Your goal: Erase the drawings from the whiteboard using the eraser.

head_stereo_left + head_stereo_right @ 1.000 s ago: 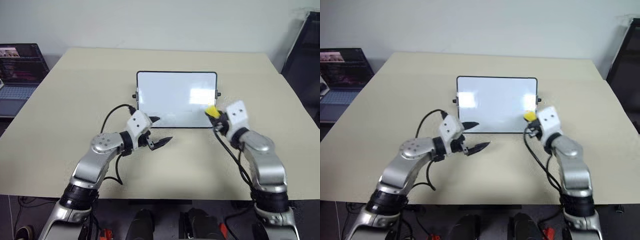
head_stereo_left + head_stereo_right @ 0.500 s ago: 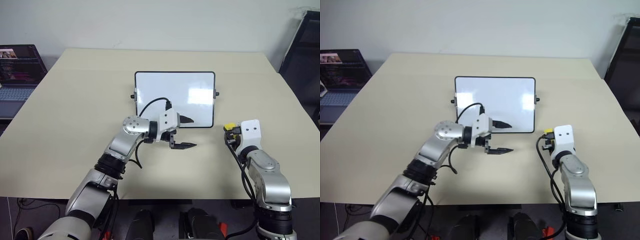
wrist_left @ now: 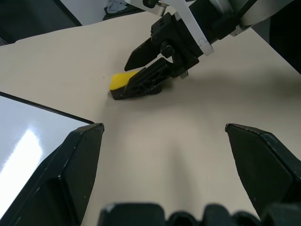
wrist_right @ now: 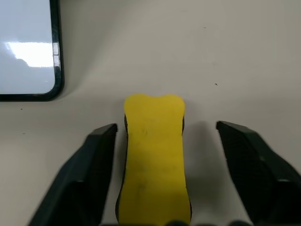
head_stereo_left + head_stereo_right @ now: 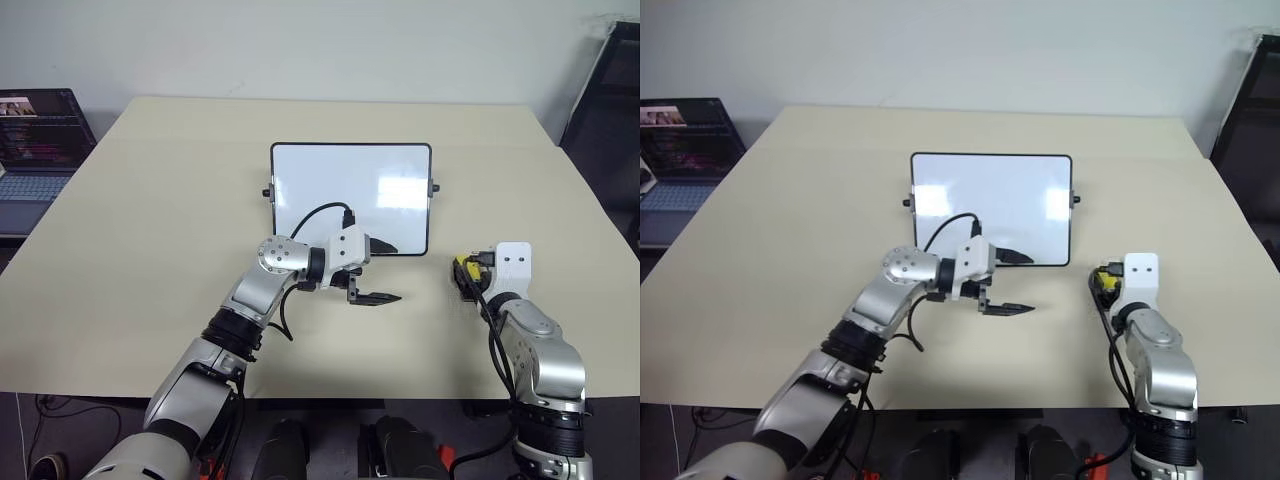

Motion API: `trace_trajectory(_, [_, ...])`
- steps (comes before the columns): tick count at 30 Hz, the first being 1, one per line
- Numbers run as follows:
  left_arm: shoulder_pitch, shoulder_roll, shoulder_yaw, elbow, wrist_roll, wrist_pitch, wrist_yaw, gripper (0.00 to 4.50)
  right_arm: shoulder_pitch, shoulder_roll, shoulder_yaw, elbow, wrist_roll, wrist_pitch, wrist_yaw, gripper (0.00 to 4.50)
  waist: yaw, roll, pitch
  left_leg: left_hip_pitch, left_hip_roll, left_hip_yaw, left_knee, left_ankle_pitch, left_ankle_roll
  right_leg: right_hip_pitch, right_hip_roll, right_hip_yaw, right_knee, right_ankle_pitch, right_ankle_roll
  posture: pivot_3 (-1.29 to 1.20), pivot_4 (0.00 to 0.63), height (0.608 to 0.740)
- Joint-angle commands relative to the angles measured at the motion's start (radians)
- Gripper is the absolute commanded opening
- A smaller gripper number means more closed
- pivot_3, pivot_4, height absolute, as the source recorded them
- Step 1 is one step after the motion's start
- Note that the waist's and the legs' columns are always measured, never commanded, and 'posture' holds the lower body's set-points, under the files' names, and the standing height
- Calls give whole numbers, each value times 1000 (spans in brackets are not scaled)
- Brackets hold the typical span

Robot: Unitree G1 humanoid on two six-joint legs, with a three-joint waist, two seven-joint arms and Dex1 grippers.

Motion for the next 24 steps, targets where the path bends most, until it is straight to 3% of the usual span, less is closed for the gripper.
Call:
trace_trajectory(1, [1, -5, 12, -48, 0, -2, 10, 4500, -18, -9, -16, -23, 26, -40, -11, 4469, 0, 0, 0, 0, 0, 0, 0, 0, 0, 0, 0, 0, 0, 0, 0, 0, 150, 740])
trace_trajectory(6, [48, 18, 69, -124, -29, 90, 79, 4500, -33, -16, -7, -101, 70, -105, 9, 4469, -2, 0, 0, 0, 0, 0, 0, 0, 0, 0, 0, 0, 0, 0, 0, 0, 150, 740])
trace_trajectory(14, [358, 31, 314, -523, -114, 426, 428, 4500, 118, -57, 51, -293, 115, -209, 84, 4469, -10, 1, -1, 0, 1, -2, 0, 0, 0, 0, -4, -1, 0, 0, 0, 0, 150, 740])
trace_trajectory(18, [540, -38, 397, -659, -25, 459, 698, 4500, 255, -14, 99, -296, 79, -372, 58, 4469, -3, 1, -1, 1, 0, -2, 1, 0, 0, 2, -6, -1, 0, 0, 1, 0, 150, 740])
trace_trajectory(24, [715, -100, 411, -724, 79, 397, 895, 4500, 392, -18, 88, -219, 87, -633, 120, 4469, 4, 0, -1, 4, 0, -1, 1, 0, 0, 3, -6, 0, 0, -2, 5, 0, 150, 740])
